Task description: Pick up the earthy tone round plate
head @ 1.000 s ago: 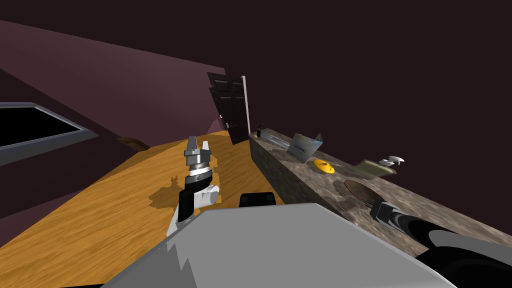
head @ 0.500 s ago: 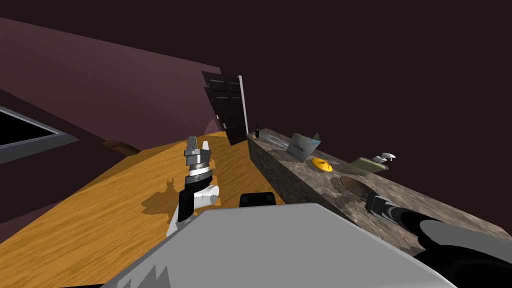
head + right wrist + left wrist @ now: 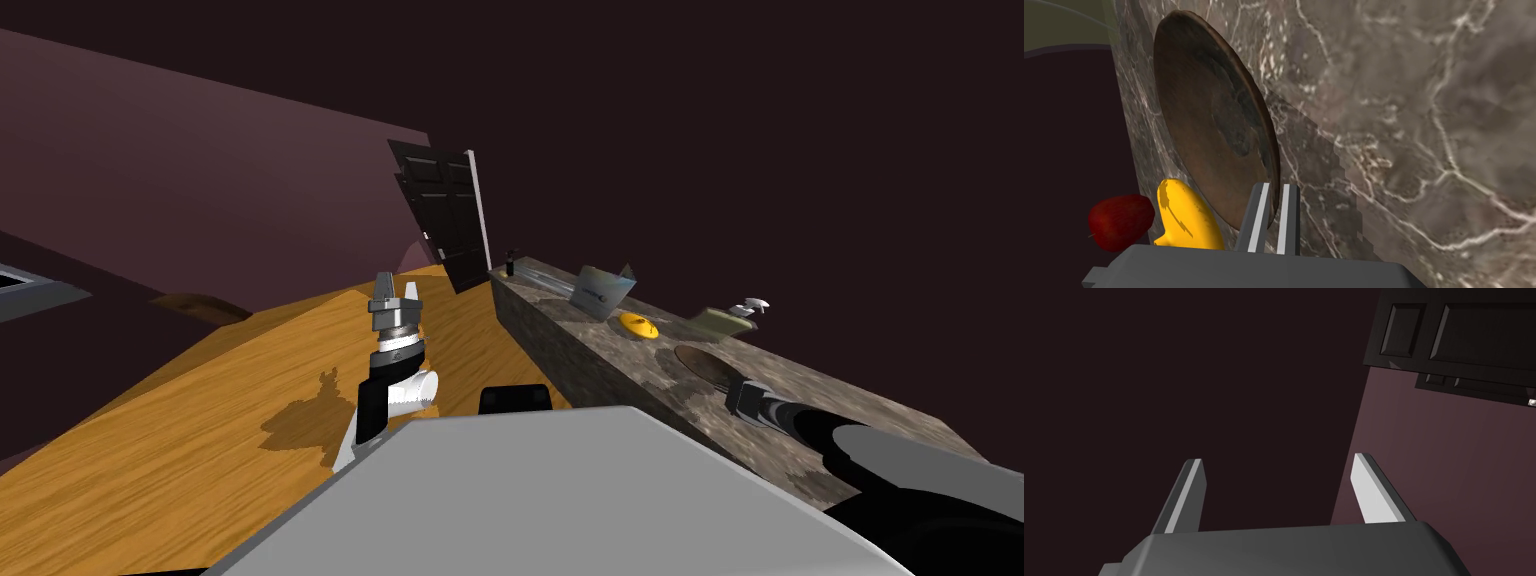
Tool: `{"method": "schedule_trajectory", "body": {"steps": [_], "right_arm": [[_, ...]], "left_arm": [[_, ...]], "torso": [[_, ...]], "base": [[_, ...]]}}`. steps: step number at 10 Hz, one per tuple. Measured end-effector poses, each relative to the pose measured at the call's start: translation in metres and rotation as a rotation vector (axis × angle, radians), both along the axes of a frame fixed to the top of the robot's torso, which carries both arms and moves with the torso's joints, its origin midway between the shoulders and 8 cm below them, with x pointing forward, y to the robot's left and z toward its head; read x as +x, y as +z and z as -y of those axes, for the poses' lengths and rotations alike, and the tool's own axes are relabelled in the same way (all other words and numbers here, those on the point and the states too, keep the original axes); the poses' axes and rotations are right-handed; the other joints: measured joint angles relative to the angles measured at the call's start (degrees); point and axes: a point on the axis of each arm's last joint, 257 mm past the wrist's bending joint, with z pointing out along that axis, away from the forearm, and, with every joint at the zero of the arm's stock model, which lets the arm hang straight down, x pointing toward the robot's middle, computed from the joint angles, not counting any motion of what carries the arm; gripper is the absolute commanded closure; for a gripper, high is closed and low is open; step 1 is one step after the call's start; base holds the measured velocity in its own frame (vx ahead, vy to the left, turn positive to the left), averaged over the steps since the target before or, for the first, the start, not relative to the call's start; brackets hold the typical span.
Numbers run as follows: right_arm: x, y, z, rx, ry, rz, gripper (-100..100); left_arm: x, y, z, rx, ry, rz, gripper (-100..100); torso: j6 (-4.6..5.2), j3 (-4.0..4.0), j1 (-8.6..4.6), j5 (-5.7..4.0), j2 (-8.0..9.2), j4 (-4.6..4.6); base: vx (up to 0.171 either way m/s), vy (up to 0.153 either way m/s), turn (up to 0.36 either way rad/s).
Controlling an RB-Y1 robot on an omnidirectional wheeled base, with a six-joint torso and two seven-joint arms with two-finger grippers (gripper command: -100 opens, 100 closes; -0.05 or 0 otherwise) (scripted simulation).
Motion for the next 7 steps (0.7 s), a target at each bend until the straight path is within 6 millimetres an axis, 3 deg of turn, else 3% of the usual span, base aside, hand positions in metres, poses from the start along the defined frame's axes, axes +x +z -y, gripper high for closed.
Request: {"method": "schedule_trajectory", "body": {"steps": [7], "right_arm": [[0.012,0.006,0.009,0.001,0.046,-0.015,100]], "left_arm": [[0.000,0.000,0.000,0.000,0.000,0.000,0]], "torso": [[-0.05,0.03,-0.03,0.00,0.05,0.01]], "base": [[0.020,0.027,-0.075]]}}
